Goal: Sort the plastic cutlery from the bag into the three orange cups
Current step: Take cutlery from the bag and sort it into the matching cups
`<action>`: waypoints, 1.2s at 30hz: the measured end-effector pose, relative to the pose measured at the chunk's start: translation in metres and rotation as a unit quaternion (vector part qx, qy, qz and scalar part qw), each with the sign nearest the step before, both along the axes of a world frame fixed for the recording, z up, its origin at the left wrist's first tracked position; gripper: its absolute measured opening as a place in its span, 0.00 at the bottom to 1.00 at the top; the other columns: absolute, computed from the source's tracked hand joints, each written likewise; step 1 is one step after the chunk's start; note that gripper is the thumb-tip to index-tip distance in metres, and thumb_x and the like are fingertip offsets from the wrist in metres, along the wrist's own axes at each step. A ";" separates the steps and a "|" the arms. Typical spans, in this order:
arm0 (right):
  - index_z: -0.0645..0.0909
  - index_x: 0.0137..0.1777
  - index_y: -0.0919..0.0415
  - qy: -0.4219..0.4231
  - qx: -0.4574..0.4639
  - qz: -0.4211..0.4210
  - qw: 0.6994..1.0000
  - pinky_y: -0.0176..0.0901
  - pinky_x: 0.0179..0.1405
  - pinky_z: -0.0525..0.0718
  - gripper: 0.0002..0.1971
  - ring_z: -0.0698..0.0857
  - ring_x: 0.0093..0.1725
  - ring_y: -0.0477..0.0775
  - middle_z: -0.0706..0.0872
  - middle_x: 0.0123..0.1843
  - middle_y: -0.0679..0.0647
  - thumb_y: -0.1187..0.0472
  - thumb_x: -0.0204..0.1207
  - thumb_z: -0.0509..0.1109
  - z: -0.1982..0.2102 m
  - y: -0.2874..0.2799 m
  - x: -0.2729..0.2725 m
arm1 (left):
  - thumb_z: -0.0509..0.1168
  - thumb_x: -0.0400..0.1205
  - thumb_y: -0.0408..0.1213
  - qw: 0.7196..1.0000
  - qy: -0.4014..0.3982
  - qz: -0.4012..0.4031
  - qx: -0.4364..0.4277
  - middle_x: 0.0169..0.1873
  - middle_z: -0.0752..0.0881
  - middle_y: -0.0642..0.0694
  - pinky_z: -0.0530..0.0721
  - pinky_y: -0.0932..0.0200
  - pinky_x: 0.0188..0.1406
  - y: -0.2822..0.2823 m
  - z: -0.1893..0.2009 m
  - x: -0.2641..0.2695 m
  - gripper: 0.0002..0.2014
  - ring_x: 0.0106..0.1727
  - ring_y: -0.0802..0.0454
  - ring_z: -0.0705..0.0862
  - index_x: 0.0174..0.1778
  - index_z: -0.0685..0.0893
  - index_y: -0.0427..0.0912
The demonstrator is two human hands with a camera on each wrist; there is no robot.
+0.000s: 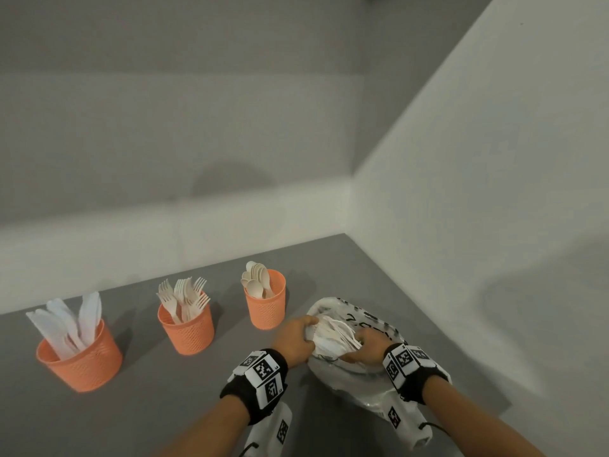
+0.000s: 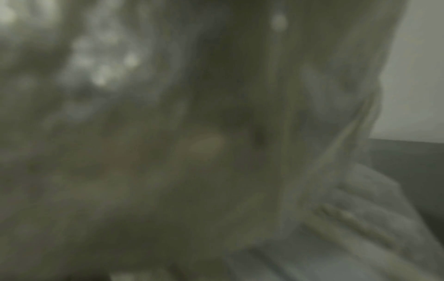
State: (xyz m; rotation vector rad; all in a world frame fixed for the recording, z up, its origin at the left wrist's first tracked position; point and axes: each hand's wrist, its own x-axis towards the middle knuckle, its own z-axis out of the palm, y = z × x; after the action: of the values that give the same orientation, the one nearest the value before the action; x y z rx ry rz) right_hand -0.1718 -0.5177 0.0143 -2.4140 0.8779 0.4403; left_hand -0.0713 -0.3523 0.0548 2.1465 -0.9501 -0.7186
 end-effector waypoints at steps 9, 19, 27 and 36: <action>0.80 0.61 0.55 0.017 -0.012 0.009 1.000 0.44 0.59 0.80 0.31 0.83 0.57 0.56 0.86 0.58 0.54 0.37 0.63 0.73 -0.010 0.004 0.005 | 0.60 0.77 0.24 1.000 -0.003 0.006 0.006 0.71 0.75 0.40 0.78 0.49 0.68 0.001 -0.002 0.001 0.27 0.68 0.41 0.78 0.73 0.72 0.40; 0.77 0.68 0.53 -0.007 0.029 0.027 0.999 0.46 0.67 0.77 0.25 0.81 0.63 0.57 0.83 0.64 0.54 0.44 0.73 0.70 -0.003 0.007 -0.003 | 0.60 0.77 0.25 0.999 0.041 0.025 -0.004 0.70 0.75 0.38 0.85 0.49 0.57 0.002 -0.002 0.002 0.27 0.61 0.38 0.82 0.74 0.70 0.38; 0.78 0.59 0.56 -0.007 -0.008 0.029 1.000 0.41 0.56 0.77 0.18 0.80 0.54 0.56 0.84 0.57 0.55 0.47 0.73 0.69 -0.008 0.011 -0.005 | 0.61 0.78 0.24 0.997 0.065 0.036 -0.014 0.68 0.76 0.35 0.88 0.52 0.42 0.001 -0.004 0.002 0.27 0.50 0.37 0.86 0.74 0.69 0.36; 0.79 0.60 0.51 -0.062 -0.017 0.022 0.998 0.42 0.56 0.79 0.21 0.83 0.56 0.53 0.86 0.58 0.51 0.43 0.69 0.70 -0.007 0.013 -0.006 | 0.61 0.78 0.24 0.996 0.078 0.041 -0.018 0.68 0.75 0.35 0.87 0.54 0.38 -0.003 -0.005 0.003 0.26 0.50 0.36 0.86 0.74 0.69 0.36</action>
State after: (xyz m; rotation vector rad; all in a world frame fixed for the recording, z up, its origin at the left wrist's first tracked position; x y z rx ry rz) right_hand -0.1780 -0.5045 0.0077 -2.4662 0.7849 0.2907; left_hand -0.0684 -0.3550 0.0499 2.0531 -0.7836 -0.8097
